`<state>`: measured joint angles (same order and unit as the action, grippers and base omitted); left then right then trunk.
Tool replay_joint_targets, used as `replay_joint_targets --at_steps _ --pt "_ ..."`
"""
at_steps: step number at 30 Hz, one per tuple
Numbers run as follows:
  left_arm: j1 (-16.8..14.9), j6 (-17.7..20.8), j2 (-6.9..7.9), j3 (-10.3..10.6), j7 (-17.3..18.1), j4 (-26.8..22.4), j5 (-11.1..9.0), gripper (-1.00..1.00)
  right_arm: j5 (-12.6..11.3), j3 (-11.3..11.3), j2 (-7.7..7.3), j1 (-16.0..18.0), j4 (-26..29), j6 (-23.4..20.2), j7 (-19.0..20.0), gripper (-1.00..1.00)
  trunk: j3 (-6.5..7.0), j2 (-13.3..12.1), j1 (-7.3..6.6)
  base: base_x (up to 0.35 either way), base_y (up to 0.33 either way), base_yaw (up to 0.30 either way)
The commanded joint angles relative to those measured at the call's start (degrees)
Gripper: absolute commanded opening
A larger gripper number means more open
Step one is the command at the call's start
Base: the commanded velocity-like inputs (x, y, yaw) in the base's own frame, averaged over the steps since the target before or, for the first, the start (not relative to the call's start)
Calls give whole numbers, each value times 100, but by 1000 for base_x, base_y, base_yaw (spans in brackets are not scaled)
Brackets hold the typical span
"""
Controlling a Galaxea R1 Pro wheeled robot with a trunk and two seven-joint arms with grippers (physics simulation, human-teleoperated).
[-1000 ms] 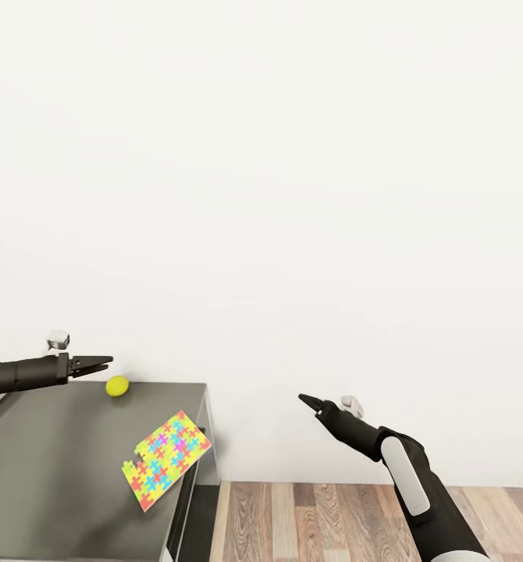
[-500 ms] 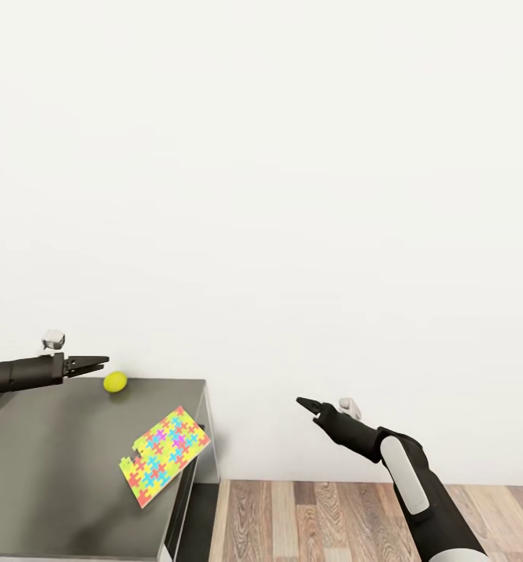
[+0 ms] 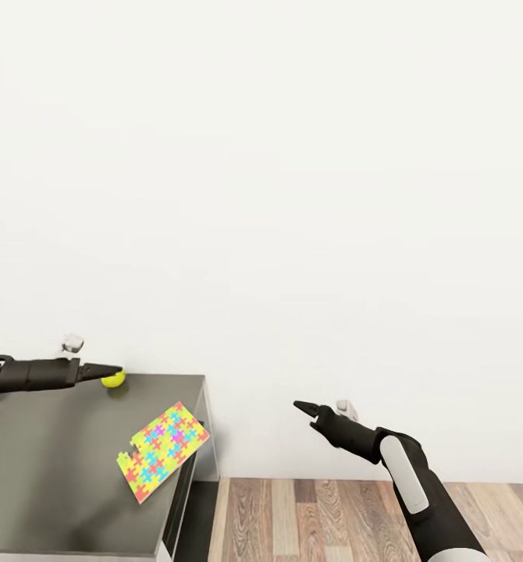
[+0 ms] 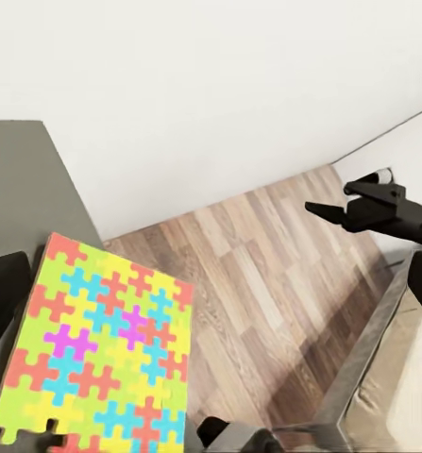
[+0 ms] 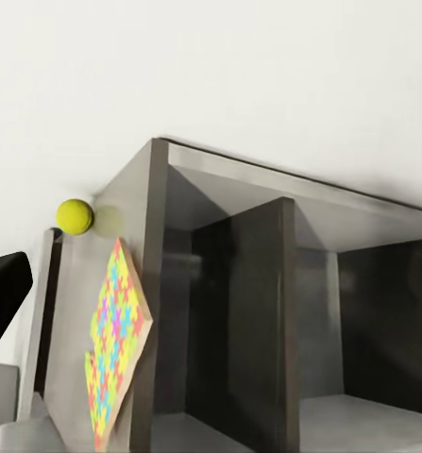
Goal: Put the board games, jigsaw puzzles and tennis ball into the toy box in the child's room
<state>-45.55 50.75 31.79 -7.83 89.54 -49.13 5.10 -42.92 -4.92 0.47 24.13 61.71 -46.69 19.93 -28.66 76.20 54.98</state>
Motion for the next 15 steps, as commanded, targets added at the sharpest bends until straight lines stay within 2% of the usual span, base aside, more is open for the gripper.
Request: replay_joint_targets --at_steps 1,2,7,15 --pt "-3 75 -10 49 46 -70 48 100 12 -18 5 4 1 -43 25 100 -25 45 23 0 0 0" --pt "6 127 -25 144 46 -209 39 100 12 -18 5 4 2 -52 27 100 -42 85 44 0 0 0" --pt "112 320 -82 336 46 -614 15 100 12 -18 6 4 2 -64 28 100 -132 286 154 0 0 0" --pt "390 486 -151 416 46 -1307 -74 100 12 -18 6 4 1 -67 33 100 -276 607 330 0 0 0"
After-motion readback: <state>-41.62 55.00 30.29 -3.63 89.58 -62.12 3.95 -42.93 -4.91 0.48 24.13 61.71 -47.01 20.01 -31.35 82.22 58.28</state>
